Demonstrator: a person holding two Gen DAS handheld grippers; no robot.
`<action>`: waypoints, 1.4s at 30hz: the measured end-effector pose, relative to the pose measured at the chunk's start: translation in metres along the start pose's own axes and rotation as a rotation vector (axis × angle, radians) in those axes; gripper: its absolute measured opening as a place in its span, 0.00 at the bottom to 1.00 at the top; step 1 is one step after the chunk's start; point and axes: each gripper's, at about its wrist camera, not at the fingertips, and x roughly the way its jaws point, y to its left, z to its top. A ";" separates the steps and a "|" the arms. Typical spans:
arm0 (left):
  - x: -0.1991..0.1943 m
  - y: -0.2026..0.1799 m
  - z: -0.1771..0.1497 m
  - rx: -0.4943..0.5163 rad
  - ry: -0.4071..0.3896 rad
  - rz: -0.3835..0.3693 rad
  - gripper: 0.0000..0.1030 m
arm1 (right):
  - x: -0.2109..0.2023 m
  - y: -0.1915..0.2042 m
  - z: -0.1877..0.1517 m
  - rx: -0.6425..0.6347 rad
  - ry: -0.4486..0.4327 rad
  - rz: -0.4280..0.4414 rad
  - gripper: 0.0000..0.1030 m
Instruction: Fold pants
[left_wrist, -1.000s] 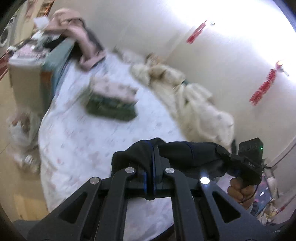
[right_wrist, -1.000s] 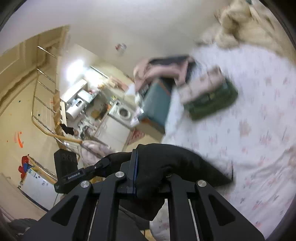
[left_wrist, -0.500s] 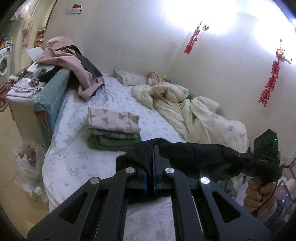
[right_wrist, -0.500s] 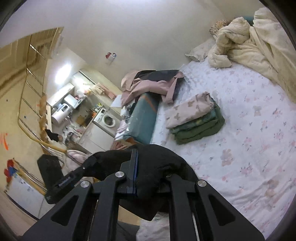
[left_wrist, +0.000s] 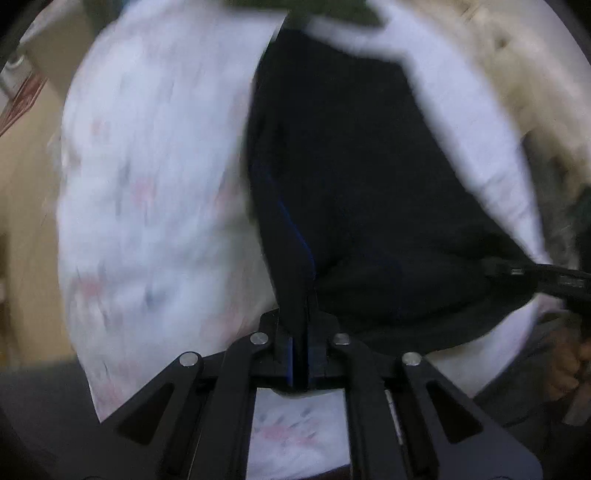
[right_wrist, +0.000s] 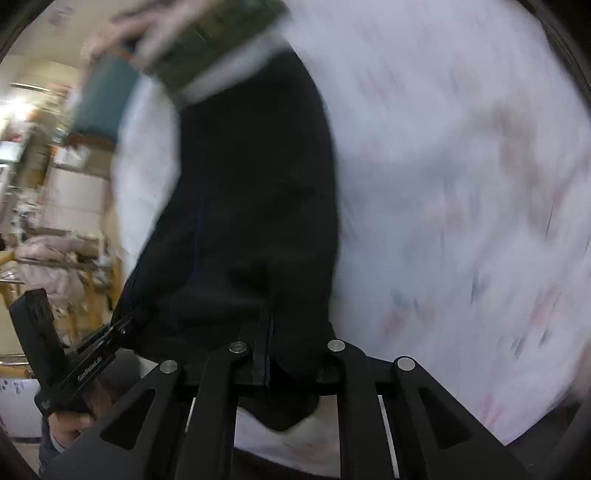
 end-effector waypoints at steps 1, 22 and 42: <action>0.005 0.002 -0.004 -0.001 0.030 0.018 0.07 | 0.004 -0.006 -0.008 0.001 0.021 -0.044 0.21; 0.035 -0.002 0.009 -0.042 0.111 0.025 0.28 | 0.010 -0.014 -0.019 -0.089 -0.028 -0.197 0.20; -0.028 0.038 0.192 -0.046 -0.220 -0.006 0.76 | -0.067 -0.004 0.164 -0.094 -0.318 0.038 0.58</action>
